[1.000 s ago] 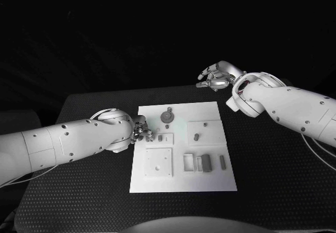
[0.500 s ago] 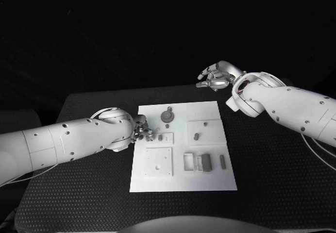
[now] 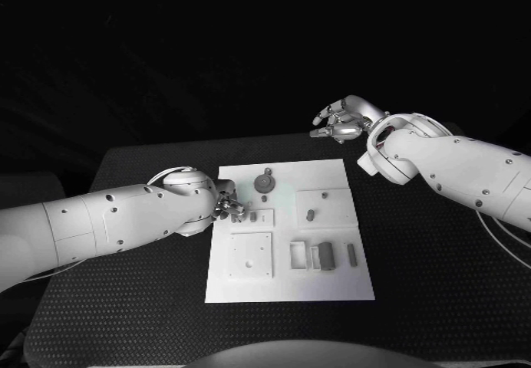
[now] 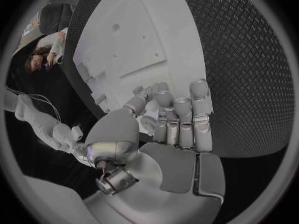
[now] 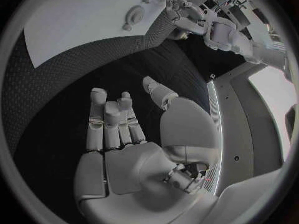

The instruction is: Assemble the parts on the task board

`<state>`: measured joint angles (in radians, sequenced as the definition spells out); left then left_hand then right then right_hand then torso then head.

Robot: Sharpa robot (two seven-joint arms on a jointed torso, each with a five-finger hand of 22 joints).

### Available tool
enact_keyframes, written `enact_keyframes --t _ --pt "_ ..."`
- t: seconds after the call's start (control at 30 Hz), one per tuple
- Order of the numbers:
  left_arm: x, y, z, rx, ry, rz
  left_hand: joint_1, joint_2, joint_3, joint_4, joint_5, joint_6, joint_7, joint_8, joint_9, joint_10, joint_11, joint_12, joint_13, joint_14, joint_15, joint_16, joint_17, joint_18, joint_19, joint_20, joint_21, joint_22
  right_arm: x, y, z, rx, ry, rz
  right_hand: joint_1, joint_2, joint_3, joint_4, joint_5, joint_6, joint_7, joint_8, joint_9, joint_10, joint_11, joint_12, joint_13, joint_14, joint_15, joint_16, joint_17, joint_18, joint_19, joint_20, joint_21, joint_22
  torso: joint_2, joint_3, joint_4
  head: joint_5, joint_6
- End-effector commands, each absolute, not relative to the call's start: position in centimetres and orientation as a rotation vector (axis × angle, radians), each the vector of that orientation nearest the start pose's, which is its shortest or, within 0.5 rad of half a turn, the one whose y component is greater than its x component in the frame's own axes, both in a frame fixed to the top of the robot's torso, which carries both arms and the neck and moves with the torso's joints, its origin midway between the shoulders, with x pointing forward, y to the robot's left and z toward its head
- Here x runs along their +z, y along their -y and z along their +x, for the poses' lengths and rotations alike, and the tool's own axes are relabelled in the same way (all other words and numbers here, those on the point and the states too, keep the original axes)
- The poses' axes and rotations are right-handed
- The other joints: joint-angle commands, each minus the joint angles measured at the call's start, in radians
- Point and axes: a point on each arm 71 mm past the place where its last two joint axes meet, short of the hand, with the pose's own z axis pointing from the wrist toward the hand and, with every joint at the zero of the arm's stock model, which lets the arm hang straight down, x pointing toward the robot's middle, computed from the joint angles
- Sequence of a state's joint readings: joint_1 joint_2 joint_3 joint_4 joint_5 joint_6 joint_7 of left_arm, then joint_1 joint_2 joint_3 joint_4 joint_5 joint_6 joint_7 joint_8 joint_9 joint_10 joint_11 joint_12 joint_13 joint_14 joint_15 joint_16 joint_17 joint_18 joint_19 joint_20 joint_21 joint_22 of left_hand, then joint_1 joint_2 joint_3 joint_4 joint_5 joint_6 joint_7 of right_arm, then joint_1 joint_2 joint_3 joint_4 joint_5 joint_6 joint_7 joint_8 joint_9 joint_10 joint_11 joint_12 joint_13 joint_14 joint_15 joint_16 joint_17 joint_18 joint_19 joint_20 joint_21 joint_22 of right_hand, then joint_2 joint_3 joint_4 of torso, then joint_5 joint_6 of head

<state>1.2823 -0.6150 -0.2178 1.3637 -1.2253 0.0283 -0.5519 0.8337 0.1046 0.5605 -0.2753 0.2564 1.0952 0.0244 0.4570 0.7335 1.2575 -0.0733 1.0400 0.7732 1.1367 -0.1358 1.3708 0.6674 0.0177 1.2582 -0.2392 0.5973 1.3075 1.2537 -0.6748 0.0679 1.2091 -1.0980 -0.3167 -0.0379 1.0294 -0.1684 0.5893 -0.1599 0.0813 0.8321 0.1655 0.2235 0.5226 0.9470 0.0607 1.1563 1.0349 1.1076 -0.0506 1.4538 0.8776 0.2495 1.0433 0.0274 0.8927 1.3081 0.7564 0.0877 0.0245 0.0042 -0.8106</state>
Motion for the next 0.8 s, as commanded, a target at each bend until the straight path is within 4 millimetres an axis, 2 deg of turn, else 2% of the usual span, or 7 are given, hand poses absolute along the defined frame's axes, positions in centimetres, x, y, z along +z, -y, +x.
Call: enact_keyframes --t 0.03,0.2,0.4,0.57,0.6,0.63,0.8 --pt "-25.39 -15.44 49.26 -0.205 -2.26 0.098 0.004 0.004 0.025 -0.015 0.052 0.036 -0.031 0.118 -0.003 0.046 -0.038 0.005 0.003 0.019 -0.008 0.007 0.003 0.029 0.01 0.0 0.009 0.023 -13.95 21.23 56.19 0.771 -1.587 0.242 -0.012 -0.002 0.002 0.006 -0.003 0.001 0.006 -0.004 -0.001 -0.007 -0.001 0.006 -0.002 -0.007 0.003 -0.005 -0.001 0.012 0.003 -0.006 -0.006 0.018 0.0 -0.0001 0.001 -0.002 0.0" --pt "-25.4 -15.34 49.22 -0.207 -2.263 0.103 0.001 0.003 0.027 -0.016 0.089 0.039 -0.033 0.126 -0.008 0.052 -0.041 0.005 0.006 0.025 -0.008 0.008 0.007 0.031 0.012 0.001 0.018 0.023 -13.95 21.26 56.2 0.77 -1.587 0.243 -0.012 -0.002 0.002 0.006 -0.003 0.0 0.006 -0.004 -0.001 -0.007 -0.001 0.006 -0.002 -0.007 0.003 -0.005 -0.001 0.012 0.003 -0.006 -0.006 0.018 0.0 -0.0008 0.001 -0.001 0.001" --pt "-25.45 -14.94 49.03 -0.221 -2.277 0.104 -0.005 0.003 0.023 -0.014 0.084 0.04 -0.034 0.129 -0.009 0.054 -0.041 0.005 0.007 0.026 -0.008 0.007 0.008 0.031 0.013 0.001 0.02 0.022 -13.95 21.23 56.2 0.771 -1.587 0.243 -0.012 -0.002 0.002 0.006 -0.003 0.0 0.006 -0.004 -0.001 -0.007 -0.001 0.006 -0.002 -0.007 0.003 -0.005 -0.001 0.012 0.003 -0.006 -0.006 0.018 0.0 -0.0008 0.001 -0.002 -0.001" --pt "-25.5 -14.98 49.04 -0.23 -2.287 0.089 -0.043 -0.002 0.011 0.006 0.026 0.039 -0.032 0.135 -0.017 0.056 -0.037 0.0 0.008 0.026 -0.008 0.001 0.01 0.032 0.01 0.002 0.02 0.018 -13.95 21.29 56.2 0.77 -1.587 0.244 -0.012 -0.002 0.002 0.006 -0.003 0.0 0.006 -0.004 -0.001 -0.007 -0.001 0.006 -0.002 -0.007 0.003 -0.005 -0.001 0.012 0.003 -0.006 -0.006 0.018 0.0 -0.0011 0.0015 -0.003 0.0" --pt "-25.51 -15.02 49.06 -0.229 -2.287 0.087 -0.053 -0.006 0.008 0.012 0.019 0.037 -0.031 0.135 -0.02 0.056 -0.037 -0.002 0.008 0.026 -0.008 -0.001 0.01 0.032 0.009 0.002 0.019 0.018 -13.95 21.31 56.2 0.769 -1.587 0.244 -0.012 -0.002 0.002 0.006 -0.003 0.0 0.006 -0.004 -0.001 -0.007 -0.001 0.006 -0.002 -0.007 0.003 -0.005 -0.001 0.012 0.003 -0.006 -0.006 0.018 0.0 -0.0012 0.0015 -0.003 0.0" --pt "-25.51 -15.1 49.09 -0.23 -2.287 0.082 -0.069 -0.018 0.004 0.024 -0.011 0.034 -0.031 0.134 -0.024 0.055 -0.036 -0.005 0.008 0.025 -0.009 -0.004 0.011 0.033 0.008 0.001 0.017 0.017 -13.95 21.31 56.2 0.769 -1.587 0.244 -0.012 -0.003 0.002 0.006 -0.003 0.0 0.006 -0.004 -0.001 -0.007 -0.001 0.006 -0.002 -0.007 0.003 -0.005 -0.001 0.012 0.003 -0.006 -0.006 0.018 0.0 -0.0016 0.002 -0.004 0.0" --pt "-25.54 -15.32 49.17 -0.228 -2.289 0.07 -0.118 -0.046 -0.009 0.051 -0.053 0.027 -0.028 0.131 -0.036 0.052 -0.034 -0.012 0.007 0.023 -0.011 -0.01 0.012 0.035 0.004 -0.001 0.013 0.016 -13.95 21.33 56.2 0.769 -1.587 0.244 -0.012 -0.003 0.002 0.006 -0.003 0.0 0.006 -0.004 -0.001 -0.008 -0.001 0.006 -0.002 -0.008 0.003 -0.005 -0.001 0.012 0.003 -0.006 -0.006 0.018 0.0 -0.0007 0.0017 -0.003 0.0"
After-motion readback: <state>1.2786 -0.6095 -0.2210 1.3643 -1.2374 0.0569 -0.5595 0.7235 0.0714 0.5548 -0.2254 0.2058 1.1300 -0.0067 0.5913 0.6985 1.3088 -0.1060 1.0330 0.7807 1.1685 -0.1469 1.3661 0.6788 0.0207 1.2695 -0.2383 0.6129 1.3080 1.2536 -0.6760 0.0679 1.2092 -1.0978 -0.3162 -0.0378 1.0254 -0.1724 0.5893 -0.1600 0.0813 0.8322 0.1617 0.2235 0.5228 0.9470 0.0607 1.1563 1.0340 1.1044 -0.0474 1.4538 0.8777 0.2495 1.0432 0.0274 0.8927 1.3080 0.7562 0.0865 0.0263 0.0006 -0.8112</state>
